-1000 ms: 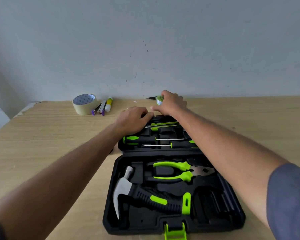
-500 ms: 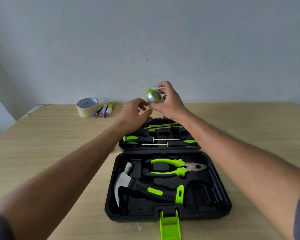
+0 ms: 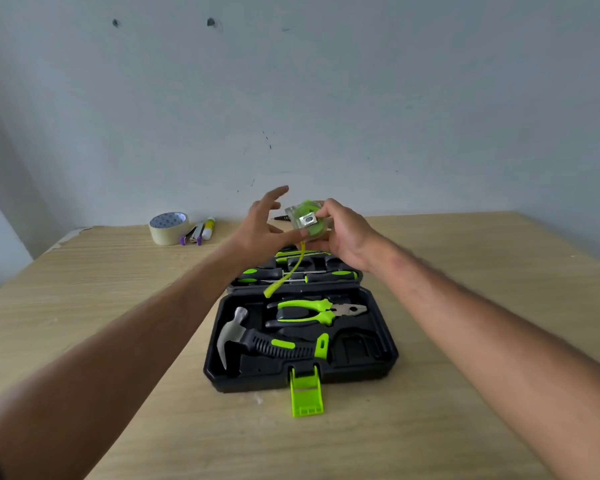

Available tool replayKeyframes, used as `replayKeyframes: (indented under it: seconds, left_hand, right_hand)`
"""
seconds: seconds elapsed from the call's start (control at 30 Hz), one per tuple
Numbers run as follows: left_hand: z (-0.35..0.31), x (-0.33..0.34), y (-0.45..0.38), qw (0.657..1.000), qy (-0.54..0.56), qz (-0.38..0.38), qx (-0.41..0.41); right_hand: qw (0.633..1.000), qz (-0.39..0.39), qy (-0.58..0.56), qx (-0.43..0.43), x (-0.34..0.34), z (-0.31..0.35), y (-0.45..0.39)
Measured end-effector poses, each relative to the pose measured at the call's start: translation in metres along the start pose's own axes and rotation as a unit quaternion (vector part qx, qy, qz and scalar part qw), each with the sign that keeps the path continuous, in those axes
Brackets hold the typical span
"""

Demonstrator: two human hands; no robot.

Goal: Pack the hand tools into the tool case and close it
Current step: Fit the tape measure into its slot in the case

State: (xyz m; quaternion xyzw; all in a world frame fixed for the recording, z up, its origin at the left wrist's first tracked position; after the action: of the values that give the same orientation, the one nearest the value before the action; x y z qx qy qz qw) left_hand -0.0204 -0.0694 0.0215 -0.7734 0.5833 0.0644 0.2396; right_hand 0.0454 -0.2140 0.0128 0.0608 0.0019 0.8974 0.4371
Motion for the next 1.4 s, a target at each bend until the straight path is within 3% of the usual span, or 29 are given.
replayKeyframes:
  seconds: [0.13,0.23,0.37,0.47,0.6,0.73,0.97,1.2,1.4]
  left_hand:
    - [-0.013,0.018,0.008,0.996,0.034,0.081,-0.008]
    - [-0.013,0.024,0.012,0.997,0.041,0.058,-0.044]
    - [-0.005,0.027,0.018,0.989,0.107,0.018,-0.096]
    - [-0.001,0.029,0.021,0.979,0.146,0.011,-0.143]
    - [0.002,0.035,0.033,0.959,0.171,0.061,-0.219]
    - [0.007,0.039,0.037,0.967,0.059,0.149,-0.199]
    - [0.000,0.060,0.055,0.944,0.023,0.272,-0.184]
    - [-0.013,0.085,0.066,0.943,-0.104,0.298,-0.108]
    - [-0.019,0.091,0.071,0.943,-0.151,0.288,-0.064]
  right_hand:
    - [0.998,0.029,0.016,0.044,-0.007,-0.005,0.021]
    - [0.998,0.039,0.025,0.041,-0.012,-0.009,0.037]
    - [0.987,0.084,0.120,0.071,-0.022,-0.021,0.063]
    - [0.976,0.049,0.205,0.062,-0.033,-0.026,0.071]
    - [0.941,0.000,0.338,0.008,-0.047,-0.016,0.077]
    - [0.907,-0.036,0.419,-0.023,-0.056,-0.008,0.078]
    - [0.914,-0.013,0.405,0.004,-0.071,-0.007,0.089]
    - [0.870,0.044,0.488,0.049,-0.066,-0.008,0.100]
    - [0.844,0.066,0.528,0.072,-0.062,-0.011,0.103]
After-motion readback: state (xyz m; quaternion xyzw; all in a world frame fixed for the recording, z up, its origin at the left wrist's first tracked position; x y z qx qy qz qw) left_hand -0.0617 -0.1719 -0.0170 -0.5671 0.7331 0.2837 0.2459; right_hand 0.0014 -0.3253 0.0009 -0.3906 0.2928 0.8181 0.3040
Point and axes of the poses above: each hand's wrist, its own y-axis away from the middle knuckle, its own x-axis out of the palm, z = x × y, the point moved 5 cm from there along -y, towards the middle knuckle, and after that the axes turned 8 degrees about y, right-handed, at the moved point
